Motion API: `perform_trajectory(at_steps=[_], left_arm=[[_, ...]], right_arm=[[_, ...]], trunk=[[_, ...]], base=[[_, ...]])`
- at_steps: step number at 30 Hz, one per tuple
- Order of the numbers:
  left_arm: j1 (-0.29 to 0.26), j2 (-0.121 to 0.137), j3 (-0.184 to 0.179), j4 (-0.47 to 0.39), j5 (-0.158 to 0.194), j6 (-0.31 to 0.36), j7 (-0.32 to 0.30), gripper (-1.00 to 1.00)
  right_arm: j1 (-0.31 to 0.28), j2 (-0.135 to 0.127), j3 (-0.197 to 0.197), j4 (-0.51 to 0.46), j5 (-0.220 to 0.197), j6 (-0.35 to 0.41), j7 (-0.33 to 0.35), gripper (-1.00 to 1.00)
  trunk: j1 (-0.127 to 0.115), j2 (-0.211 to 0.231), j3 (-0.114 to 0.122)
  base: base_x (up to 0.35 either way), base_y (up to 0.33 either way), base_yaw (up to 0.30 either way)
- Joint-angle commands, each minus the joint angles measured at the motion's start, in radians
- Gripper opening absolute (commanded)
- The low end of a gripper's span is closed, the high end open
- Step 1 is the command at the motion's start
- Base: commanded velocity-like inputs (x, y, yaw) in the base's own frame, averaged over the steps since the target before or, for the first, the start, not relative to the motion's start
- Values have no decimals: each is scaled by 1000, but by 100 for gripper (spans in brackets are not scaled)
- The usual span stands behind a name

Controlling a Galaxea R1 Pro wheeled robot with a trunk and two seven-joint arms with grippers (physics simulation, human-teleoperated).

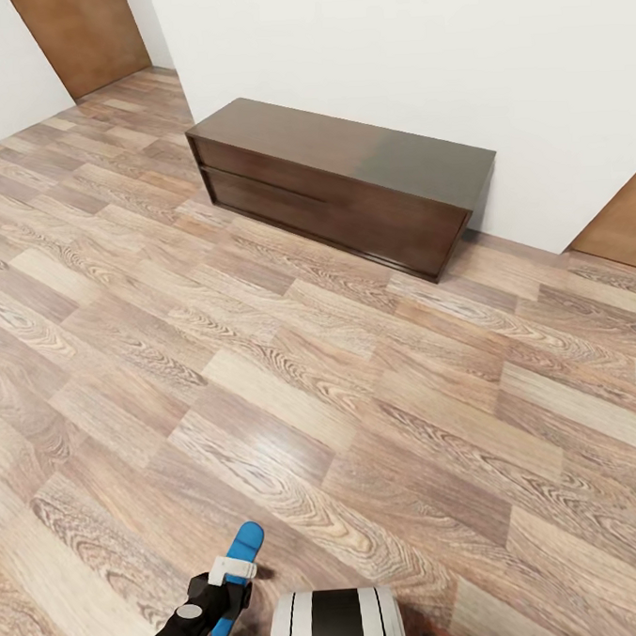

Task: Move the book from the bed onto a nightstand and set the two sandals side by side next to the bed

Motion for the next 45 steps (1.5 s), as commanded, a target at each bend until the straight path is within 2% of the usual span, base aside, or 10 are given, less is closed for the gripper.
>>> perform_trajectory(at_steps=[1, 8, 16, 45], left_arm=[[0, 1, -6, -1, -1, 0, 4, 100], [0, 1, -6, -1, -1, 0, 4, 100], [0, 1, -6, -1, -1, -2, 4, 100], [-1, 1, -6, -1, -1, -3, 4, 100]], right_arm=[[0, 0, -1, -2, -7, 5, 5, 100], [0, 0, 0, -2, -7, 5, 5, 100], [0, 0, 0, -2, -8, 5, 5, 100], [0, 0, 2, -2, -7, 5, 5, 100]], trunk=[[0, 0, 0], [0, 0, 0], [3, -2, -31], [3, -2, -31]], base=[[0, 0, 0], [0, 0, 0], [0, 0, 0], [0, 0, 0]])
